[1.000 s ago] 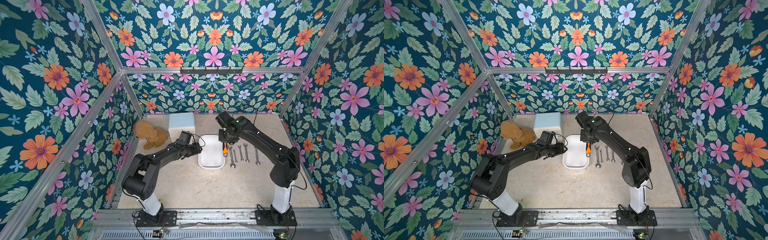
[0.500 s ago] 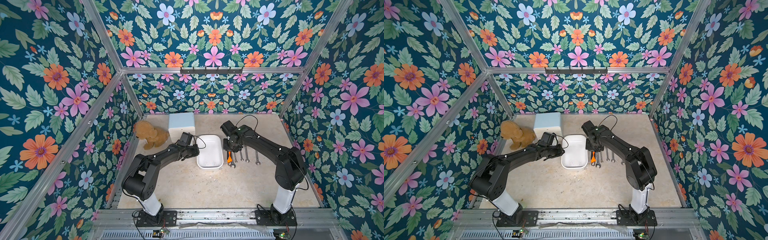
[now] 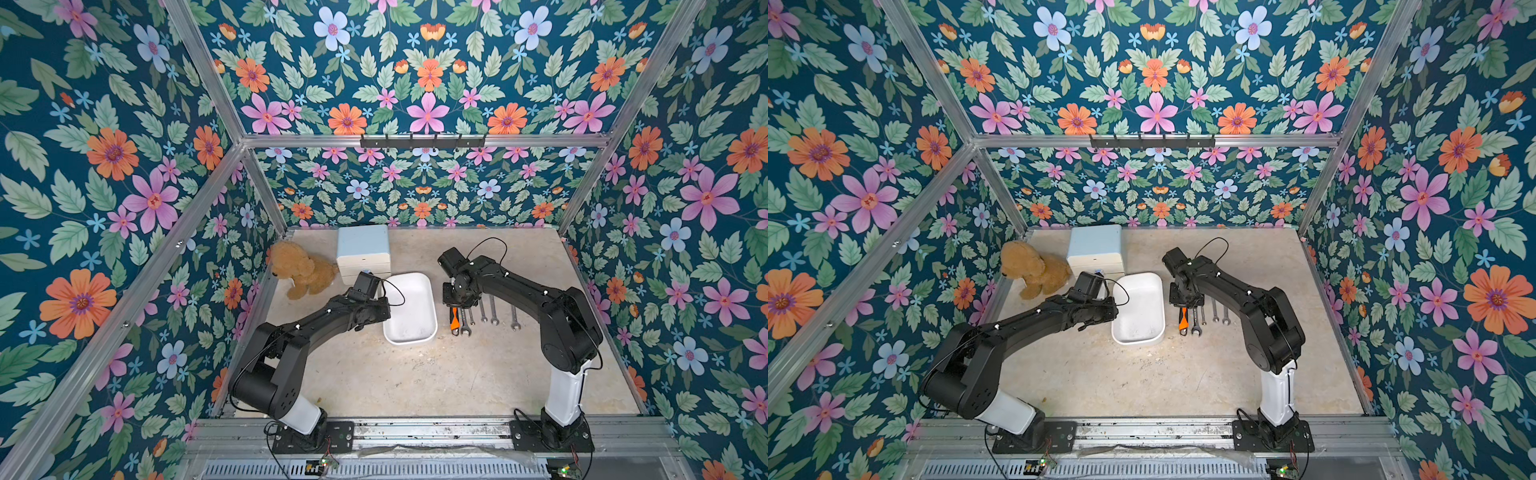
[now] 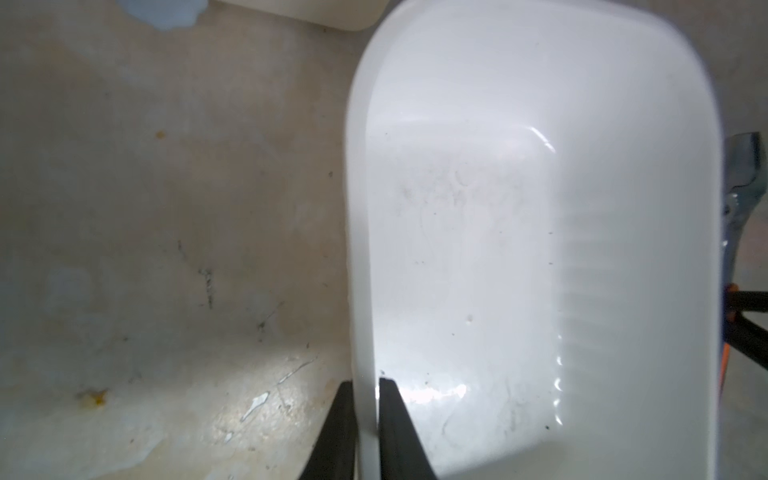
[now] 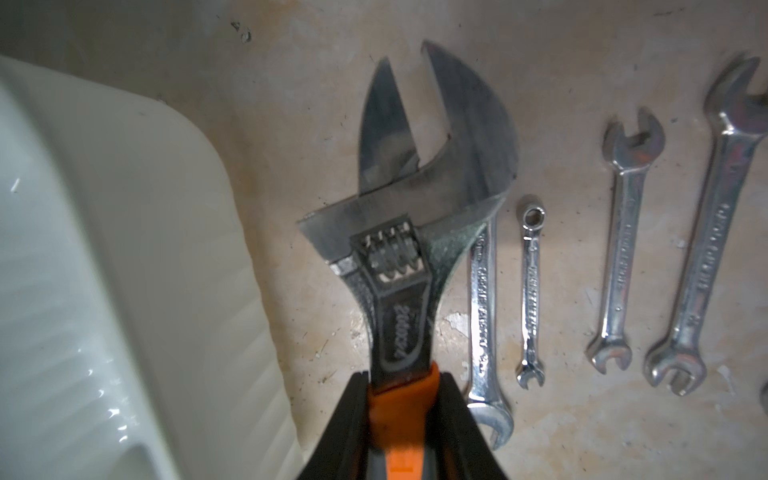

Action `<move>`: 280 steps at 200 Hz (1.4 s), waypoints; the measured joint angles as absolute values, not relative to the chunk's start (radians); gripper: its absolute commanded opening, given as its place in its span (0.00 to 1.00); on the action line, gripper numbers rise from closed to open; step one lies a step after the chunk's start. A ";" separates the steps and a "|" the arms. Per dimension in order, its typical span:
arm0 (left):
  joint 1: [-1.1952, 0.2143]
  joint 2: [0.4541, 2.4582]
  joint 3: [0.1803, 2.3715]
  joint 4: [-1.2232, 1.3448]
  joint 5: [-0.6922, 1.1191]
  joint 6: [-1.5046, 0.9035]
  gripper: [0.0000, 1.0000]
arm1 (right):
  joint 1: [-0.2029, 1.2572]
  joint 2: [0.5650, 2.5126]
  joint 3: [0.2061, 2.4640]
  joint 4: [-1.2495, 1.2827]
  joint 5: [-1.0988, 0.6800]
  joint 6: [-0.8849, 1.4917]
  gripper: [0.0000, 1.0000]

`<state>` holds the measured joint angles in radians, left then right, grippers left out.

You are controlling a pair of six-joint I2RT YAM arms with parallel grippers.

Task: Take out the wrench from the storage box
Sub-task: Adjust the storage box at the center of the board, then place the wrench at the center of the board.

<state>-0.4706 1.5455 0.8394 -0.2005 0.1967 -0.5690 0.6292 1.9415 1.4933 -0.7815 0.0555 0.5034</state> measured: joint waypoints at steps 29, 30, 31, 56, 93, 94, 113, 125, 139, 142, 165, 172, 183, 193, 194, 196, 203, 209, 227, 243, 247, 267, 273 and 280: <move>-0.468 1.534 0.824 -0.225 0.181 -0.566 0.19 | 0.635 1.980 1.497 -0.768 0.047 0.503 0.05; -0.468 1.533 0.824 -0.225 0.181 -0.566 0.19 | 0.635 1.982 1.497 -0.767 0.047 0.503 0.05; -0.468 1.533 0.824 -0.226 0.181 -0.566 0.19 | 0.635 1.984 1.498 -0.766 0.045 0.503 0.05; -0.466 1.522 0.836 -0.241 0.169 -0.554 0.20 | 0.641 2.012 1.509 -0.751 0.033 0.503 0.07; -0.464 1.502 0.854 -0.258 0.152 -0.542 0.21 | 0.645 2.047 1.514 -0.735 0.025 0.504 0.09; -0.464 1.501 0.855 -0.258 0.151 -0.542 0.21 | 0.645 2.048 1.513 -0.735 0.025 0.504 0.09; -0.459 1.499 0.855 -0.270 0.142 -0.537 0.21 | 0.645 2.052 1.507 -0.728 0.025 0.504 0.10; -0.458 1.499 0.855 -0.275 0.137 -0.535 0.22 | 0.644 2.056 1.505 -0.726 0.023 0.505 0.11; -0.457 1.499 0.855 -0.278 0.136 -0.531 0.24 | 0.645 2.059 1.502 -0.722 0.023 0.507 0.13; -0.457 1.499 0.855 -0.278 0.135 -0.531 0.24 | 0.645 2.059 1.502 -0.722 0.023 0.507 0.13; -0.453 1.488 0.854 -0.284 0.133 -0.531 0.25 | 0.645 2.065 1.503 -0.715 0.023 0.507 0.14; -0.453 1.484 0.853 -0.284 0.130 -0.531 0.26 | 0.646 2.069 1.505 -0.714 0.022 0.507 0.15; -0.453 1.478 0.850 -0.284 0.130 -0.531 0.26 | 0.647 2.075 1.509 -0.714 0.023 0.504 0.16; -0.453 1.472 0.847 -0.284 0.129 -0.531 0.26 | 0.650 2.080 1.513 -0.714 0.023 0.501 0.16; -0.453 1.471 0.847 -0.284 0.129 -0.531 0.26 | 0.651 2.080 1.514 -0.714 0.023 0.501 0.16; -0.453 1.470 0.846 -0.284 0.129 -0.531 0.26 | 0.651 2.081 1.514 -0.714 0.023 0.500 0.16; -0.453 1.467 0.845 -0.284 0.127 -0.531 0.26 | 0.654 2.083 1.517 -0.713 0.023 0.497 0.16; -0.453 1.464 0.843 -0.283 0.126 -0.531 0.27 | 0.655 2.085 1.519 -0.711 0.022 0.495 0.16; -0.453 1.460 0.840 -0.283 0.123 -0.532 0.27 | 0.657 2.088 1.521 -0.709 0.023 0.493 0.16; -0.453 1.456 0.836 -0.283 0.122 -0.532 0.27 | 0.657 2.089 1.522 -0.709 0.018 0.492 0.17; -0.453 1.456 0.836 -0.283 0.122 -0.532 0.27 | 0.657 2.089 1.523 -0.709 0.018 0.492 0.17; -0.453 1.454 0.831 -0.281 0.122 -0.532 0.27 | 0.657 2.091 1.525 -0.710 0.015 0.493 0.17; -0.453 1.454 0.829 -0.279 0.122 -0.532 0.27 | 0.657 2.092 1.526 -0.710 0.014 0.494 0.18; -0.453 1.453 0.826 -0.278 0.122 -0.532 0.27 | 0.657 2.093 1.529 -0.710 0.012 0.496 0.18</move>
